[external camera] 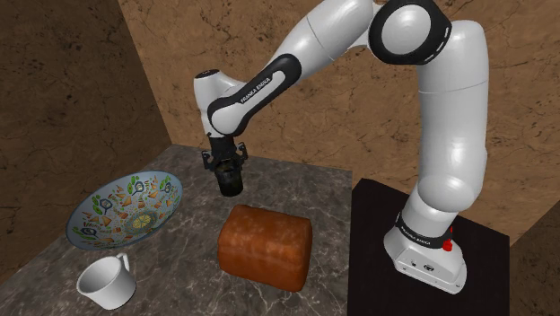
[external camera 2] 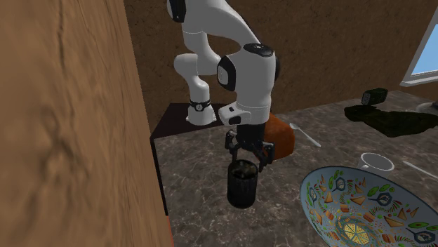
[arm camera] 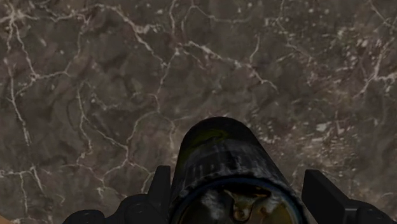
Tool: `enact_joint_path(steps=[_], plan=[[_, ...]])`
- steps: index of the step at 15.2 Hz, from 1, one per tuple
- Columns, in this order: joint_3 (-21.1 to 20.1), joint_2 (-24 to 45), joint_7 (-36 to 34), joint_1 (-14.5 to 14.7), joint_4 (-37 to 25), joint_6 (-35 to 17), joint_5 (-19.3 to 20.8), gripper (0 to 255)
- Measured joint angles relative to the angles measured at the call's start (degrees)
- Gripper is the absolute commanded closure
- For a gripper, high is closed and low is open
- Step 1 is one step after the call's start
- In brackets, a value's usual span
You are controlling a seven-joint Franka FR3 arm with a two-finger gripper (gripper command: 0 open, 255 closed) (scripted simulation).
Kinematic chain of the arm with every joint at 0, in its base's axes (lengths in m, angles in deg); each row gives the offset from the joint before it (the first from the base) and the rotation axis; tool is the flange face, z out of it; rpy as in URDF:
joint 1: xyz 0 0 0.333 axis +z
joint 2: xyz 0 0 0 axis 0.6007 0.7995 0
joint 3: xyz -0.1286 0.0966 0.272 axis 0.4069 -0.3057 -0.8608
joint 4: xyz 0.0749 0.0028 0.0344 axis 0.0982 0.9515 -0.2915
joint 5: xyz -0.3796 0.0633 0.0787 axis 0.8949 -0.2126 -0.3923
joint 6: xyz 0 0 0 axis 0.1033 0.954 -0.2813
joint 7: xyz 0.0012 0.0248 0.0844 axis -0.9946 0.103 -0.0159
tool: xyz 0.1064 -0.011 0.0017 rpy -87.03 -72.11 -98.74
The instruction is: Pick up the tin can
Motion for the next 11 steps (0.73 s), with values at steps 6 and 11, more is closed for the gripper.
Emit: enact_joint_path(steps=[6,11], plan=[[-0.25,-0.86,0.32,-0.11,-1.04,1.95,-0.54,255],[-0.67,-2.78,1.05,-0.47,-2.5,5.17,-1.6,255]])
